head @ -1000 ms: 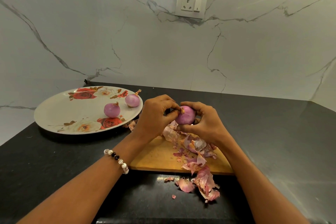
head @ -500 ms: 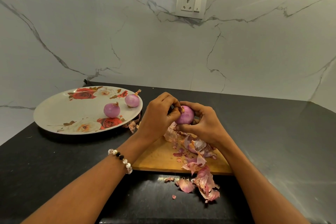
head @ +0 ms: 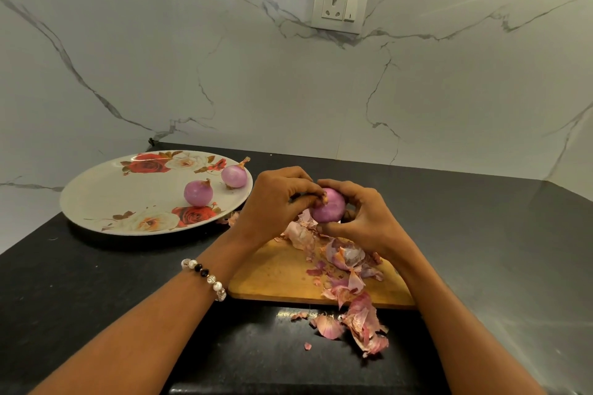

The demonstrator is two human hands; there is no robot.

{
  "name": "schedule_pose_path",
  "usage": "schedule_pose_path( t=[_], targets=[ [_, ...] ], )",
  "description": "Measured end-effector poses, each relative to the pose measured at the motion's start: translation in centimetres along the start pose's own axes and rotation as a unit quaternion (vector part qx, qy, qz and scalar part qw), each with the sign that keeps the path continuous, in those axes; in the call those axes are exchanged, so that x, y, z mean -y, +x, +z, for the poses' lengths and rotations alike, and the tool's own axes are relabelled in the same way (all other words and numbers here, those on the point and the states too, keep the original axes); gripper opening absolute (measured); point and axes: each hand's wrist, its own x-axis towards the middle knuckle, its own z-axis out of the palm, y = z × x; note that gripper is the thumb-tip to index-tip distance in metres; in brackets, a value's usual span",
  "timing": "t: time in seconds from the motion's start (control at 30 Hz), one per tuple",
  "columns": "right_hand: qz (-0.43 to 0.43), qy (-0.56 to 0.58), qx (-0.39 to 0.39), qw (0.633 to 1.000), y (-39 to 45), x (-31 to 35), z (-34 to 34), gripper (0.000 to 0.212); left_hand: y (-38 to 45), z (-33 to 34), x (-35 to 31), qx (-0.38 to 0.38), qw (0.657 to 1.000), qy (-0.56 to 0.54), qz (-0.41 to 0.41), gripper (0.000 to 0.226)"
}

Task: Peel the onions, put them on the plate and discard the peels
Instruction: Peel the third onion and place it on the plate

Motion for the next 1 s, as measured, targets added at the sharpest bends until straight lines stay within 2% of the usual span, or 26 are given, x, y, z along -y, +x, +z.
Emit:
schedule_pose_path(
  t=[0.17,0.53,0.77,1.0],
  targets=[
    [0.033,0.060,0.042,0.997,-0.2,0.2,-0.5,0.083,0.0,-0.2,-0.1,0.032,0.999,0.025,0.018,0.012],
    [0.052,0.131,0.075,0.987,-0.3,0.5,-0.6,0.085,-0.1,0.4,-0.1,0.012,0.999,0.033,-0.012,0.008],
    [0.063,0.211,0.054,0.974,-0.5,0.8,-1.1,0.068,0.2,0.2,-0.5,-0.006,0.999,-0.021,-0.028,0.013],
    [0.040,0.203,0.044,0.977,-0.6,1.3,-1.3,0.050,-0.2,0.1,-0.6,-0.022,0.990,-0.059,-0.127,0.013]
  ],
)
